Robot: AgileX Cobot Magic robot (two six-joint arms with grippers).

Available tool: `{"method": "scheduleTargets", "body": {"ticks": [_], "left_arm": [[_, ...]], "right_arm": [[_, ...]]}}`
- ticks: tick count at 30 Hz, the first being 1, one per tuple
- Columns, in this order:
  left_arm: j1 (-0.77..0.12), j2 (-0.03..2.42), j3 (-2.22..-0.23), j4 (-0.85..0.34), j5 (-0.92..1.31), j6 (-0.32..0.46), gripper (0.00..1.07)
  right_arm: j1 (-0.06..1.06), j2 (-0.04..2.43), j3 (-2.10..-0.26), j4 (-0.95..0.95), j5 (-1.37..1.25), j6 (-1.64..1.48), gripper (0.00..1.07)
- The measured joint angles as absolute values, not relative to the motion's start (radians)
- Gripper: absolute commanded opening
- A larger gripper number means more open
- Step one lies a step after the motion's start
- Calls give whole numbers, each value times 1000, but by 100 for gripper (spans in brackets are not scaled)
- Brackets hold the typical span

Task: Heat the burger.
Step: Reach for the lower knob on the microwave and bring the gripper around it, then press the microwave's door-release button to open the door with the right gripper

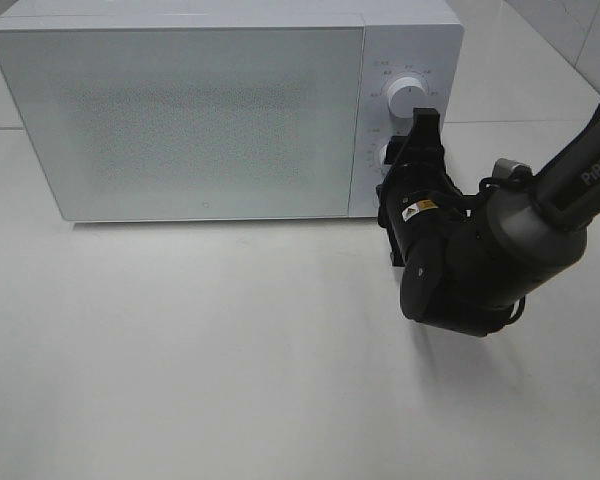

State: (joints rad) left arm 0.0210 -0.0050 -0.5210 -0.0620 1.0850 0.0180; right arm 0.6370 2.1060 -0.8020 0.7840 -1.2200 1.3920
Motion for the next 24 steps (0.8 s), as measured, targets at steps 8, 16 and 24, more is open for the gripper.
{"method": "scheduleTargets", "body": {"ticks": [8, 16, 24], "left_arm": [[21, -5, -521, -62, 1085, 18, 100], [21, -5, -521, -62, 1085, 18, 100], [21, -5, -521, -62, 1085, 18, 100]], "right_arm": [[633, 2104, -770, 772, -1207, 1341, 77], [630, 1990, -653, 645, -1196, 1176, 75], [624, 1837, -586, 562, -895, 793, 75]]}}
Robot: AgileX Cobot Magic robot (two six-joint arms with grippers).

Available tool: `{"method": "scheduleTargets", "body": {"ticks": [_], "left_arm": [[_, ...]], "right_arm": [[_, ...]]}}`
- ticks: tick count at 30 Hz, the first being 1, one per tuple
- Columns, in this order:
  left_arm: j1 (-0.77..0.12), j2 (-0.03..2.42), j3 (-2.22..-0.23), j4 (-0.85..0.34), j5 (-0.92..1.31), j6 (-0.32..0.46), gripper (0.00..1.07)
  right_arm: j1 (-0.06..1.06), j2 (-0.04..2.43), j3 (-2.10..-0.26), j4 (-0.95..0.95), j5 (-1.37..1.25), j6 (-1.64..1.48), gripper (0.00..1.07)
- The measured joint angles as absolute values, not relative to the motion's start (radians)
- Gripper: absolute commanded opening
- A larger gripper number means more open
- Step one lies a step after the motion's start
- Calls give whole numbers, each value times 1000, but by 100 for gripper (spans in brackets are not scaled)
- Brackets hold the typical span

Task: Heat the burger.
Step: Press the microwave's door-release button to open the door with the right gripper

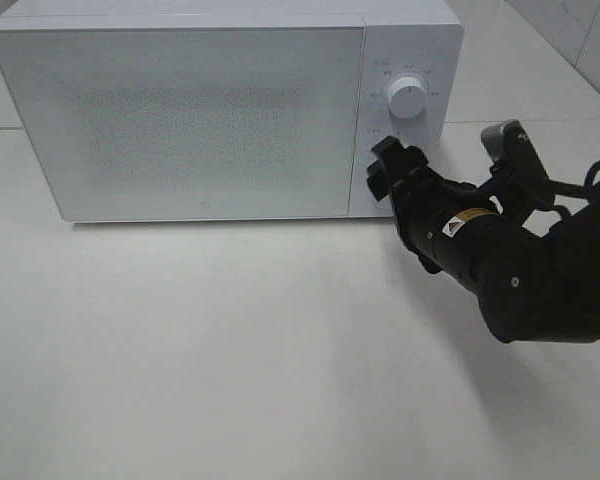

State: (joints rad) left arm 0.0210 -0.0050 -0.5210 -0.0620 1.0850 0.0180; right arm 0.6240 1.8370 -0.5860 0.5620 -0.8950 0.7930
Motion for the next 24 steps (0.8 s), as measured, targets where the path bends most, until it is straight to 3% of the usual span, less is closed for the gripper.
{"method": "scheduleTargets", "body": {"ticks": [3, 8, 11, 13, 19, 21, 24], "left_arm": [[21, -5, -521, -62, 1085, 18, 100], [21, -5, -521, -62, 1085, 18, 100], [21, -5, -521, -62, 1085, 18, 100], [21, -5, -521, -62, 1085, 18, 100], [21, -5, -521, -62, 1085, 18, 100], [21, -5, -521, -62, 1085, 18, 100], [21, -5, -521, -62, 1085, 18, 100]], "right_arm": [[620, 1821, -585, 557, -839, 723, 75], [537, 1695, -608, 520, -436, 274, 75], [522, 1680, -615, 515, -378, 210, 75], [469, 1631, -649, 475, -174, 24, 75], [422, 1591, -688, 371, 35, -45, 75], [397, 1557, -731, 217, 210, -33, 75], [393, 1516, -752, 129, 314, 0, 75]]}}
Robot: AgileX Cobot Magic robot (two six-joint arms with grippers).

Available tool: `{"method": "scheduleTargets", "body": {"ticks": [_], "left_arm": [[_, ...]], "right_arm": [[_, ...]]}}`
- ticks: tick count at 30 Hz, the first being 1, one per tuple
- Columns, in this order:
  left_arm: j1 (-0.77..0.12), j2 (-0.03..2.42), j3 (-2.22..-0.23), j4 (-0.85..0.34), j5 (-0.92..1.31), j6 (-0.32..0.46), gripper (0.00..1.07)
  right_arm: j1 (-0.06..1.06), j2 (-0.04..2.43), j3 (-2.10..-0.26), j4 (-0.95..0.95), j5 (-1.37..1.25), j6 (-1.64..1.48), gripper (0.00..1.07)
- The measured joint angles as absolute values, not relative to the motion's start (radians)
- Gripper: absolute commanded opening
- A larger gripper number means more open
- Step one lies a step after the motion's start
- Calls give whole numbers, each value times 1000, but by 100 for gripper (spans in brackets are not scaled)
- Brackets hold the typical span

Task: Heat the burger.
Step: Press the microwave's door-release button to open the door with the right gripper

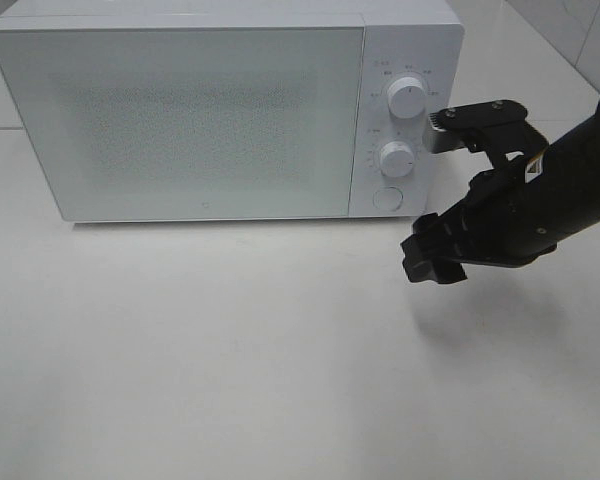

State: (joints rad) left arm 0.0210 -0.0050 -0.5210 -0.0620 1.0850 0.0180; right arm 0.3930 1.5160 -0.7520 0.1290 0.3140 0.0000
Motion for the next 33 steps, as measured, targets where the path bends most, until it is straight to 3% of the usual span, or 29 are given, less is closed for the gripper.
{"method": "scheduleTargets", "body": {"ticks": [21, 33], "left_arm": [[21, -5, -521, -62, 1085, 18, 100], [21, -5, -521, -62, 1085, 18, 100]], "right_arm": [[392, 1113, -759, 84, 725, 37, 75], [392, 723, -679, 82, 826, 36, 75]]}}
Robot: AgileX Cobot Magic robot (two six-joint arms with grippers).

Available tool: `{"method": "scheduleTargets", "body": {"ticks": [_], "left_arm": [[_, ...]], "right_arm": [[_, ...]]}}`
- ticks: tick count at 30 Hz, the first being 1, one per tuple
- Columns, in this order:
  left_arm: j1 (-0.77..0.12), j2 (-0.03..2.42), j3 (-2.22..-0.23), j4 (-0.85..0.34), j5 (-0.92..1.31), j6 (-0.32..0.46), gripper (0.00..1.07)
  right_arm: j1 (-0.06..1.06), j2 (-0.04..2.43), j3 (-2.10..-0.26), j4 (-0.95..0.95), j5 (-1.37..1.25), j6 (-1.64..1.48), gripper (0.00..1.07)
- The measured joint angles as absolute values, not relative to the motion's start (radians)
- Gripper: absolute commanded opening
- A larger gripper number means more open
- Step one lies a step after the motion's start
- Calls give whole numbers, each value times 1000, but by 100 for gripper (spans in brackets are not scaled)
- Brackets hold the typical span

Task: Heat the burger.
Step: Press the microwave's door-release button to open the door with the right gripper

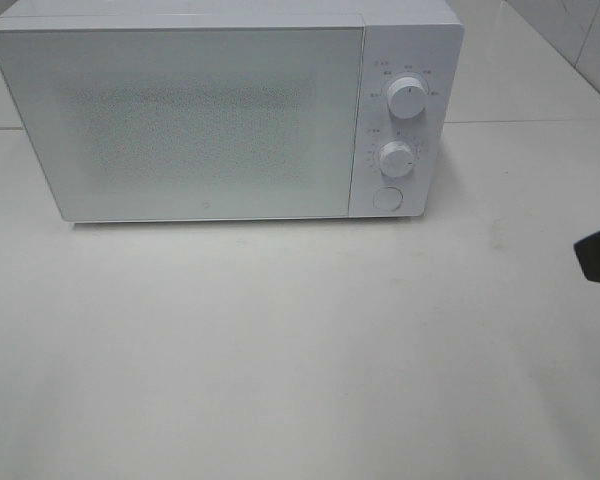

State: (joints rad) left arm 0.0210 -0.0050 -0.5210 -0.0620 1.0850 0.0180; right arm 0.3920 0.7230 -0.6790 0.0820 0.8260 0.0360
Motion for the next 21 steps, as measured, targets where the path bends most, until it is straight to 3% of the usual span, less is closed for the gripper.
{"method": "scheduleTargets", "body": {"ticks": [5, 11, 21], "left_arm": [[21, -5, -521, -62, 1085, 18, 100], [21, -5, -521, -62, 1085, 18, 100], [21, -5, -521, -62, 1085, 18, 100]], "right_arm": [[386, 615, -623, 82, 857, 37, 75], [275, 431, -557, 80, 916, 38, 75], [183, 153, -523, 59, 952, 38, 75]]}}
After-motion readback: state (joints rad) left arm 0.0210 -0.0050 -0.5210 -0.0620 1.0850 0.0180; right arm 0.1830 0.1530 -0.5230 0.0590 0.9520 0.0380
